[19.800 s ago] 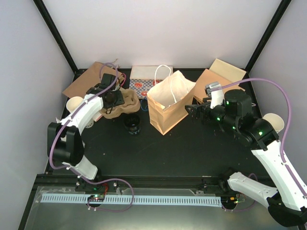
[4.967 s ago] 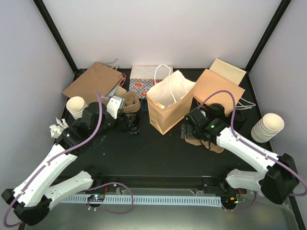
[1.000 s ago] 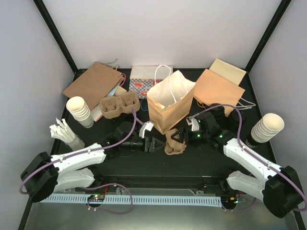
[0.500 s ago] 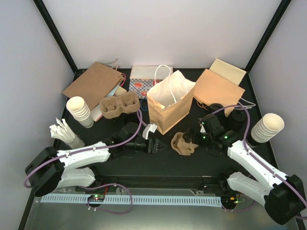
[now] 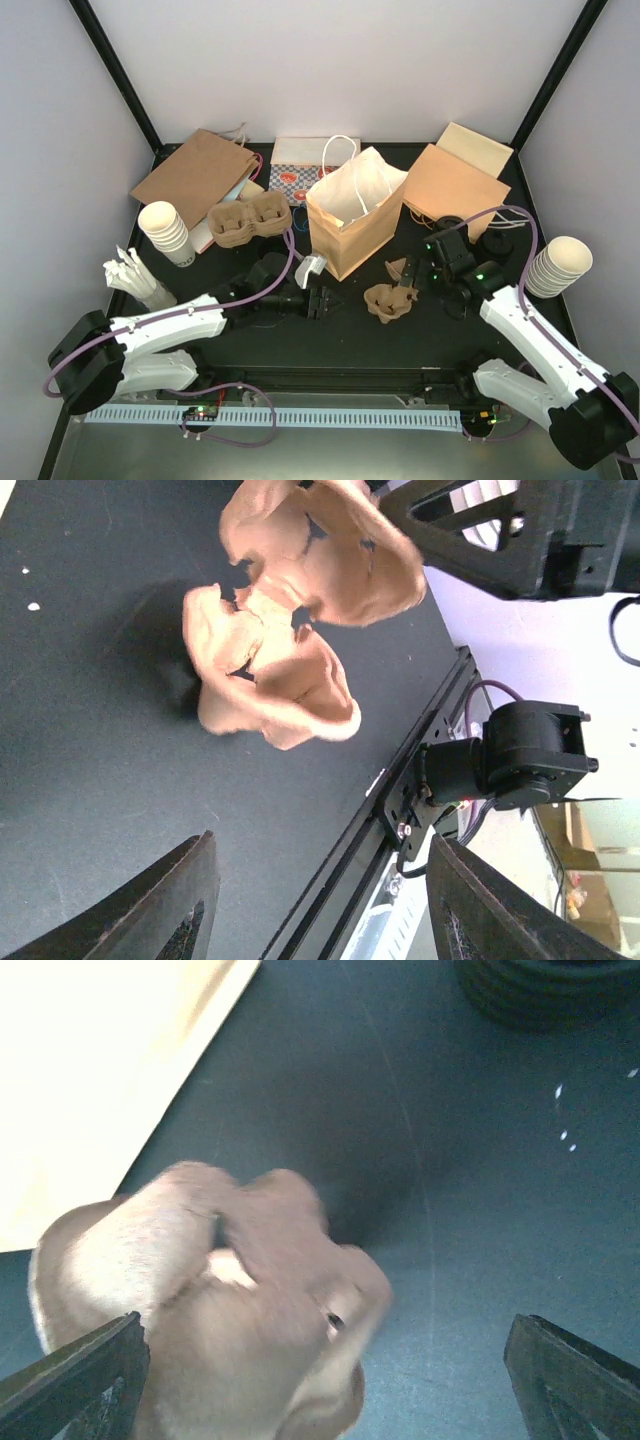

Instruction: Pack the takeout coffee

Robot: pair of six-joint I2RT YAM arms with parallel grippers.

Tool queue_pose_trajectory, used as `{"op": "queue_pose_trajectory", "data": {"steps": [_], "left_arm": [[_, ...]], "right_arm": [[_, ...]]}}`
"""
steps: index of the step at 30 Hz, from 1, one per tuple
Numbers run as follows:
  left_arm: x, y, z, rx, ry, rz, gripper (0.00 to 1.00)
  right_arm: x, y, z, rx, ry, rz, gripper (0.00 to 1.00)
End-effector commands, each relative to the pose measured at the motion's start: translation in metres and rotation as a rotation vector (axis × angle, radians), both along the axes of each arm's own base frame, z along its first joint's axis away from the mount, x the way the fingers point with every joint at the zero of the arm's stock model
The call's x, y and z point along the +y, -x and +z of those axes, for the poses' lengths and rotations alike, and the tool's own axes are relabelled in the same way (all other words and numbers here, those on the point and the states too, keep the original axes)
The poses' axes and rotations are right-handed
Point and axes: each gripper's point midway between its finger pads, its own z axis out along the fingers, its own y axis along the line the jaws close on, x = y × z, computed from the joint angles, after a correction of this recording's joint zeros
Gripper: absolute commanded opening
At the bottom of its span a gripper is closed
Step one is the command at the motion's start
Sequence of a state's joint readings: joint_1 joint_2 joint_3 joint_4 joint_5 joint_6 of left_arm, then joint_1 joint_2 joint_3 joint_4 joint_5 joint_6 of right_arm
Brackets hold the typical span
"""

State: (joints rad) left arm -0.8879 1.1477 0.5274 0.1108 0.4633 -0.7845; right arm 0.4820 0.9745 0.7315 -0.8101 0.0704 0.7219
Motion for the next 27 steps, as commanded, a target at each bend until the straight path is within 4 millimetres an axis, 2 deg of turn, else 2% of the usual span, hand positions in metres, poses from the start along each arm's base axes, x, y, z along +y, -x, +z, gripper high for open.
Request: {"op": "queue_pose_trajectory", "data": {"steps": [1,9,15,18,22,27], "left_arm": [[-0.001,-0.007,0.017,-0.064,-0.007,0.013,0.59],[-0.006,-0.006,0.016,-0.064,-0.018,0.000,0.59],[-0.008,-0.005,0.013,-0.060,-0.027,-0.006,0.59],[-0.008,-0.004,0.013,-0.062,-0.032,-0.007,0.60],[-0.012,-0.001,0.010,-0.058,-0.043,-0.016,0.60],[-0.009,-0.001,0.009,-0.061,-0.056,-0.001,0.60]], "right_arm": [[-0.014,-0.006,0.032,-0.088,0.069,0.004,1.00],[-0.003,-0.009,0.050,-0.096,0.081,0.128,1.00],[0.022,-0.005,0.052,-0.065,0.019,0.277,0.95],[0.029,-0.003,0.045,-0.052,-0.006,0.313,0.94],[0.016,-0.003,0.023,0.024,0.047,0.222,0.99],[0.008,0.004,-0.006,0.066,0.022,0.102,1.00]]}}
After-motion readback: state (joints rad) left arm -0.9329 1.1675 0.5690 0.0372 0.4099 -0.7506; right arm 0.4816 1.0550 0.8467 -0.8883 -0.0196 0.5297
